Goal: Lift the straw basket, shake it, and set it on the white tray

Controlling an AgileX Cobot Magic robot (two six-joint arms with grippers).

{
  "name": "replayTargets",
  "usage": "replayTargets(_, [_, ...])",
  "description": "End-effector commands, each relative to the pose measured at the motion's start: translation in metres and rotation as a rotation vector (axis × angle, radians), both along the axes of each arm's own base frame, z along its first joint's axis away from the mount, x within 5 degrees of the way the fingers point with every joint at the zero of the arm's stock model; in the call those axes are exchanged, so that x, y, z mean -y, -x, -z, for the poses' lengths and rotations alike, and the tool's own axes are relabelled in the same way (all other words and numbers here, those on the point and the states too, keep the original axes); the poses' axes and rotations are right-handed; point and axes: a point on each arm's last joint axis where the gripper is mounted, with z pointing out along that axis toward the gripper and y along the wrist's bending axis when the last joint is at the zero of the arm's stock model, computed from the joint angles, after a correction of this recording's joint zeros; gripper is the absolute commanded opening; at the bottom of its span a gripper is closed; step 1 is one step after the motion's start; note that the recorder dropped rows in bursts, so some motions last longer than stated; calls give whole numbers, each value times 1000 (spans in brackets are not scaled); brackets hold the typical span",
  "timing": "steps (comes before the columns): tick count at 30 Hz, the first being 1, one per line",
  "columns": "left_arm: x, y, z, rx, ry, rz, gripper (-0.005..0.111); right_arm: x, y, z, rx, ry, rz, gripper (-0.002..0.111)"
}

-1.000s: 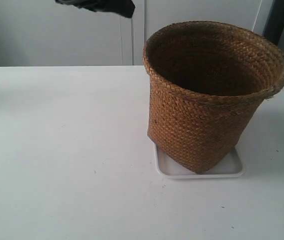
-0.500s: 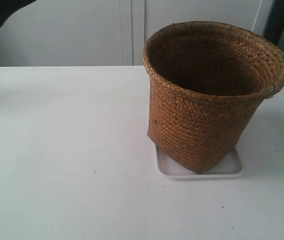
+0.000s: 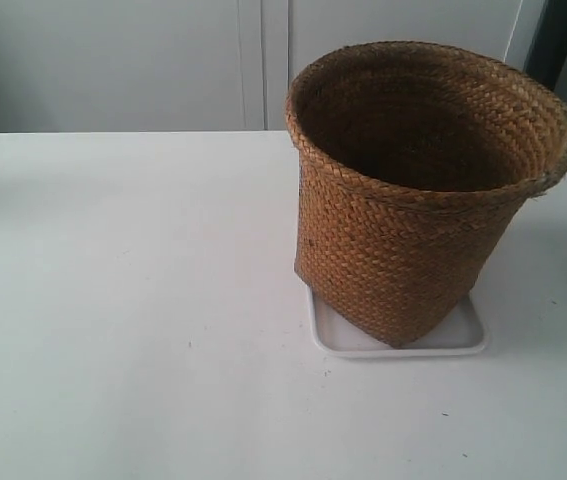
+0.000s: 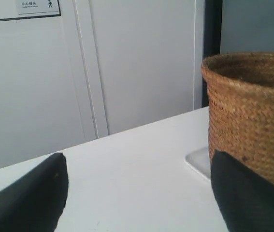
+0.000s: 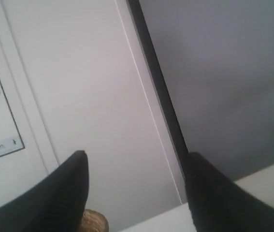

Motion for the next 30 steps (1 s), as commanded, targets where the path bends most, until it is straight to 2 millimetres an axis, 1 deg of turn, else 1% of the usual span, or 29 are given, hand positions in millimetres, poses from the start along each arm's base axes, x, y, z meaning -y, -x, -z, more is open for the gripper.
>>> replayTargets(1, [2,6,30,80,-59,48,82,2,-8,14,-110,-13,37,55])
replayTargets(3, [5,11,44,146,-112,93,82,3,-10,18,-147,-24,48,55])
replayTargets(5, [6,16,55,190,-126,119,82,4,-9,21,-179,-33,62,55])
replayTargets(7, [5,16,54,203,-118,116,82,5,-9,24,-209,-45,70,55])
replayTargets(13, [4,13,63,60,-92,103,82,6,-9,28,-246,-58,81,55])
replayTargets(18, [-1,12,83,-229,-34,52,82,6,-9,28,-246,-58,81,55])
replayTargets(20, [-3,12,89,-288,-67,33,82,6,-9,28,-246,-58,81,55])
replayTargets(22, [-4,13,94,-353,-60,13,82,6,-9,28,-246,-58,81,55])
replayTargets(27, [-6,13,98,-390,-90,0,82,6,-9,28,-246,-58,81,55])
replayTargets(30, [-5,13,96,-348,-112,13,82,6,-9,28,-246,-58,81,55])
